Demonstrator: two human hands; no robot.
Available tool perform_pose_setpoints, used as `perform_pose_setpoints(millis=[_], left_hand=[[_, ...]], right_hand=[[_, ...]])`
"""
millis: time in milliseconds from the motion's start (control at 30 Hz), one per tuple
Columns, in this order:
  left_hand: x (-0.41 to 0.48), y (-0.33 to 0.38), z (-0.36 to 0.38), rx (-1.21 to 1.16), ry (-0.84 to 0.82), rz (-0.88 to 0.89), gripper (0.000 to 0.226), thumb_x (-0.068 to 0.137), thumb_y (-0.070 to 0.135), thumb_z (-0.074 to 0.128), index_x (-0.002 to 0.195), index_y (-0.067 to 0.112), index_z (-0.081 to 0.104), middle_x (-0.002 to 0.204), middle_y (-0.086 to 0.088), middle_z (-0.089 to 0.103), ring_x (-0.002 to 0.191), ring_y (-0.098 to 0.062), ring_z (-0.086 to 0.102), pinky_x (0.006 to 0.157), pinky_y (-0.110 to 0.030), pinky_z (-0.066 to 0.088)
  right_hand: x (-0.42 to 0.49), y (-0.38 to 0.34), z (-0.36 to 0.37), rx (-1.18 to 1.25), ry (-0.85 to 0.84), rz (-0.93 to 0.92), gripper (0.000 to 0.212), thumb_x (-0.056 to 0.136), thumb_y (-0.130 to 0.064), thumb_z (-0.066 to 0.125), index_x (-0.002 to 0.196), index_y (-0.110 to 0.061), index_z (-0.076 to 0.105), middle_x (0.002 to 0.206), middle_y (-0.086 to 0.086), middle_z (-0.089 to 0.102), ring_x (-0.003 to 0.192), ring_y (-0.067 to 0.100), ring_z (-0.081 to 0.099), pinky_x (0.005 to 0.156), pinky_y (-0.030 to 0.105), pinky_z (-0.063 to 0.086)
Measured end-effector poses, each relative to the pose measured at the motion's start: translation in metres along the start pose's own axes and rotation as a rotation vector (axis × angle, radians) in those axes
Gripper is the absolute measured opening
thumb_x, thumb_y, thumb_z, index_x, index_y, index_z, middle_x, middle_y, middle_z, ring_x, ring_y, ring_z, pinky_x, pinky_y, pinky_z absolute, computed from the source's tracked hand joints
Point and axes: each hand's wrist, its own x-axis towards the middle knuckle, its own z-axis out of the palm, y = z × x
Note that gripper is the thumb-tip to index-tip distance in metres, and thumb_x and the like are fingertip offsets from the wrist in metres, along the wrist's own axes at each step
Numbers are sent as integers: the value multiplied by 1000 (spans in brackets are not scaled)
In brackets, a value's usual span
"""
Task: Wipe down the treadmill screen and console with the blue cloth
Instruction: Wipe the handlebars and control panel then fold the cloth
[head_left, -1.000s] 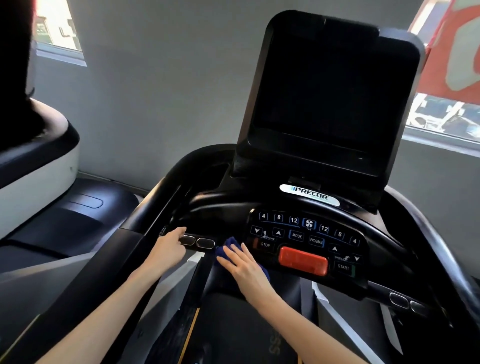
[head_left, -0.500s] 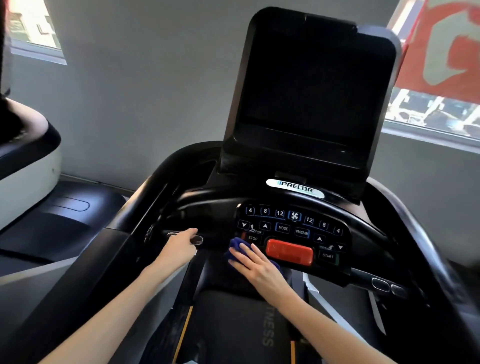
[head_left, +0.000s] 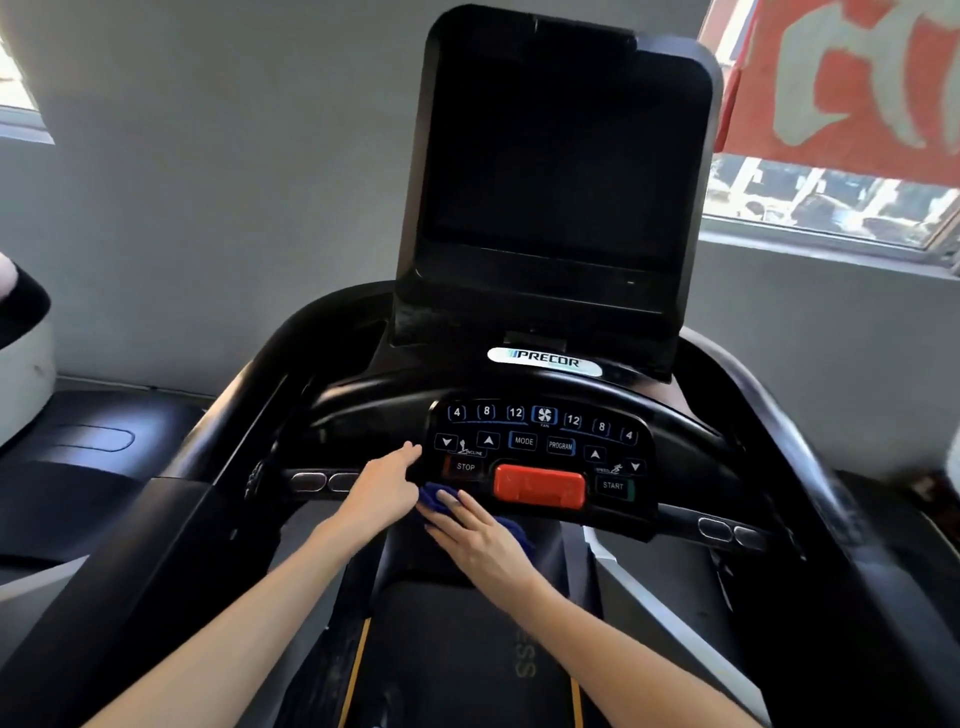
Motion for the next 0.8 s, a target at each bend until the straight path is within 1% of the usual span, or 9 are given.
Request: perform_pose_setpoints(millis=[167, 300, 367, 433, 500, 567, 633, 733, 800], left_hand=[[2, 10, 17, 54, -96, -20, 69, 83, -6, 37, 148, 14, 28, 157, 0, 18, 140, -20, 30, 107, -23, 29], [-1, 22, 28, 206, -111, -57, 75, 81, -1, 42, 151, 12, 17, 158, -4, 15, 136, -25, 36, 107, -34, 36], [-2, 27, 30, 252, -127, -64, 81, 80, 4, 45, 152, 13, 7, 152, -11, 30, 130, -27, 42, 102, -33, 39], [-1, 27, 27, 241, -109, -92, 87, 78, 10, 47, 152, 18, 3, 133, -11, 53, 116, -28, 52, 91, -30, 43], [2, 26, 24, 220, -87, -114, 87, 77, 13, 48, 152, 20, 5, 128, -7, 58, 110, -27, 55, 86, -28, 43], [4, 29, 24, 240, -91, -130, 85, 77, 14, 48, 152, 16, 8, 126, -10, 60, 105, -27, 58, 84, -29, 46], [5, 32, 26, 242, -77, -158, 84, 75, 12, 48, 151, 13, 11, 111, -14, 63, 100, -29, 59, 82, -33, 51], [7, 36, 32, 260, -53, -181, 77, 77, 8, 48, 147, 7, 17, 106, -17, 60, 100, -33, 58, 83, -39, 52], [7, 38, 35, 304, -31, -179, 69, 78, 7, 48, 142, 2, 24, 105, -17, 58, 110, -36, 53, 93, -43, 47]], right_hand=[[-56, 28, 18, -114, -9, 123, 52, 82, -7, 33, 127, -17, 59, 140, -2, 49, 134, 20, 40, 116, 47, 17], [-95, 42, 30, -85, 46, 218, 56, 70, -2, 60, 126, -10, 60, 128, -3, 58, 134, 19, 39, 116, 45, 4], [-112, 51, 30, -91, 59, 268, 59, 66, -1, 64, 123, -9, 61, 126, -2, 59, 132, 20, 41, 116, 46, 4], [-116, 55, 29, -104, 40, 275, 61, 62, -4, 74, 121, -10, 63, 126, -1, 60, 130, 21, 45, 113, 47, 8], [-105, 48, 28, -77, 46, 255, 62, 60, -10, 80, 120, -13, 64, 126, -1, 60, 129, 23, 46, 111, 49, 12], [-87, 35, 28, -34, 74, 219, 56, 63, -15, 79, 118, -16, 66, 127, -2, 60, 129, 22, 47, 114, 47, 21], [-73, 25, 23, 28, 106, 208, 48, 69, -15, 72, 116, -17, 67, 125, -3, 61, 127, 21, 49, 111, 43, 28], [-85, 34, 22, 28, 114, 273, 47, 72, -9, 67, 119, -13, 66, 123, -4, 61, 128, 21, 48, 113, 44, 27], [-112, 47, 29, 21, 60, 336, 49, 70, -4, 66, 118, -9, 65, 123, -2, 61, 128, 22, 48, 113, 46, 17]])
